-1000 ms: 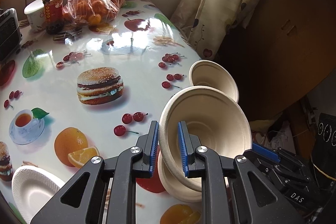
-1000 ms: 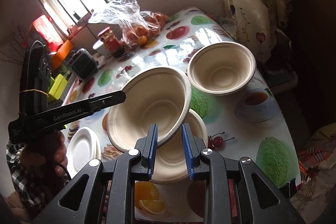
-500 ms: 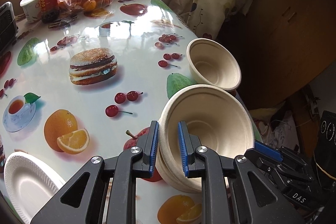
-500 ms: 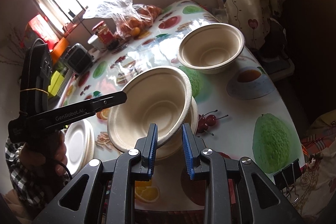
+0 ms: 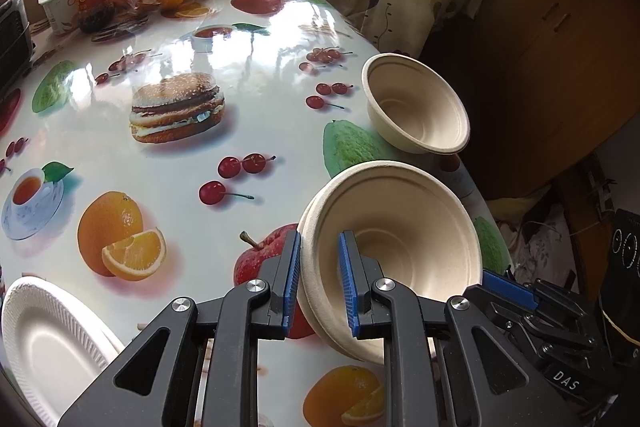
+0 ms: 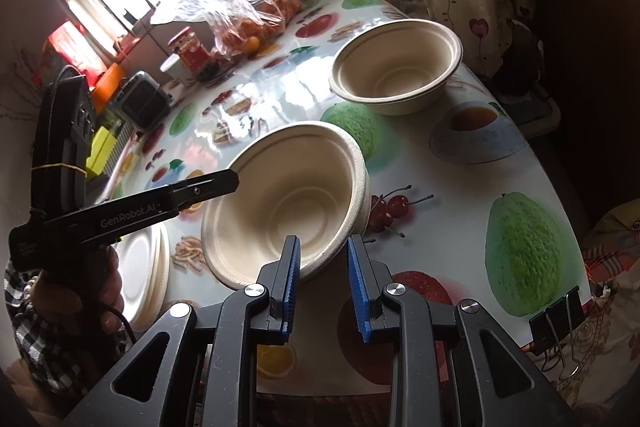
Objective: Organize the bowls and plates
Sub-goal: 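Press the bowl into the other bowl and open the left gripper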
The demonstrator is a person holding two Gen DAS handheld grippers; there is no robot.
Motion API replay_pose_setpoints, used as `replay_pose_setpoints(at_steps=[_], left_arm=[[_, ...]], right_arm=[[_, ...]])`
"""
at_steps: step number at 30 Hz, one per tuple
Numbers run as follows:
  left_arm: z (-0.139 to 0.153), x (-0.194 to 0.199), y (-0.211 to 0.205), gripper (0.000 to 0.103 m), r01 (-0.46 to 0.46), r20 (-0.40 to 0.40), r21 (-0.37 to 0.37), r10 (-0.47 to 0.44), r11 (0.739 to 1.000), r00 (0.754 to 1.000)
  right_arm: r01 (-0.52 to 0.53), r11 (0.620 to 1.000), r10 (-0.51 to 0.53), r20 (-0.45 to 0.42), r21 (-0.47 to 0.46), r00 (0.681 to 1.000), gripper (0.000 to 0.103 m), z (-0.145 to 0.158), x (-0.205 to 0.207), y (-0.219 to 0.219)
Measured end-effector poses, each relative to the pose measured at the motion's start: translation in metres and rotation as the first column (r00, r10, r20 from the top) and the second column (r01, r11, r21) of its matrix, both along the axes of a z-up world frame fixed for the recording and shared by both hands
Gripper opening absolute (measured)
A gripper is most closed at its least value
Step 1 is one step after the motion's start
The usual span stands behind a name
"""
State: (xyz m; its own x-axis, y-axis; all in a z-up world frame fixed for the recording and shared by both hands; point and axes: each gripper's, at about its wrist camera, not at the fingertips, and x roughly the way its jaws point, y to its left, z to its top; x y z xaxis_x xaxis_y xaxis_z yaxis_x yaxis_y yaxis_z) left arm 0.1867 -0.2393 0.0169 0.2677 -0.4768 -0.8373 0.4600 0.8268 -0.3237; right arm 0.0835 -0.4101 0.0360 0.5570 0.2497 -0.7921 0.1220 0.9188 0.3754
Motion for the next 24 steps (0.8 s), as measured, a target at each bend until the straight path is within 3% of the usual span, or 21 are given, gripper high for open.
replay_pose_setpoints(at_steps=[24], left_arm=[[-0.0029,0.0031,0.0007,0.021,0.002,-0.014,0.0,-0.002,1.0,1.0]], right_arm=[[0.004,1.0,-0.004,-0.011,-0.011,1.0,0.025,-0.0041,0.0009,-0.0002]])
